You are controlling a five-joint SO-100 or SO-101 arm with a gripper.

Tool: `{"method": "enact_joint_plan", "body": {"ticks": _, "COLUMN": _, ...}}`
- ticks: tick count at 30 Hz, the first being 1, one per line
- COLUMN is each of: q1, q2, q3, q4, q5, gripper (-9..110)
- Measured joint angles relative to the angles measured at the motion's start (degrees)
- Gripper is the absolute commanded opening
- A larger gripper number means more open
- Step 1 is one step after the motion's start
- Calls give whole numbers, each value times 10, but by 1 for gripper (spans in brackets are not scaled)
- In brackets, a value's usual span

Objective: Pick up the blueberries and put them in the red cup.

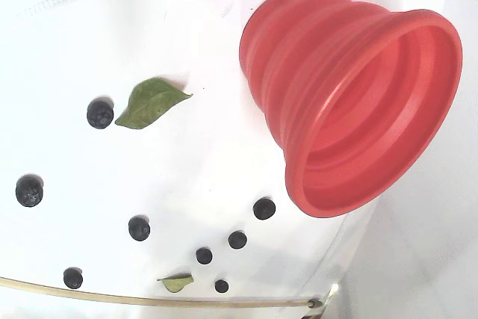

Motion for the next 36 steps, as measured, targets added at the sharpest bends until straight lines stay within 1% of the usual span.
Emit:
{"method": "enact_joint_plan", "body": {"ticks": 7, "q1": -2, "q2": -2, "q3": 0, "q4": -61, "q5": -36, "gripper": 13}}
{"method": "enact_joint_plan", "body": {"ticks": 16, "q1": -5, "q2": -76, "q3": 0, "q4": -99, "q5": -153, "gripper": 13}}
{"method": "enact_joint_plan", "body": {"ticks": 21, "q1": 20, "q2": -117, "q3": 0, "q4": -103, "q5": -242, "gripper": 13}}
{"method": "enact_joint_plan", "body": {"ticks": 25, "q1": 55, "q2": -147, "q3": 2, "q4": -112, "q5": -333, "gripper": 13}}
{"method": "enact_joint_plan", "body": {"ticks": 30, "q1": 87, "q2": -180, "q3": 45, "q4": -139, "q5": -422, "gripper": 13}}
{"method": "enact_joint_plan", "body": {"ticks": 36, "q1": 114, "q2": -204, "q3": 63, "q4": -165, "q5": -494, "gripper": 13}}
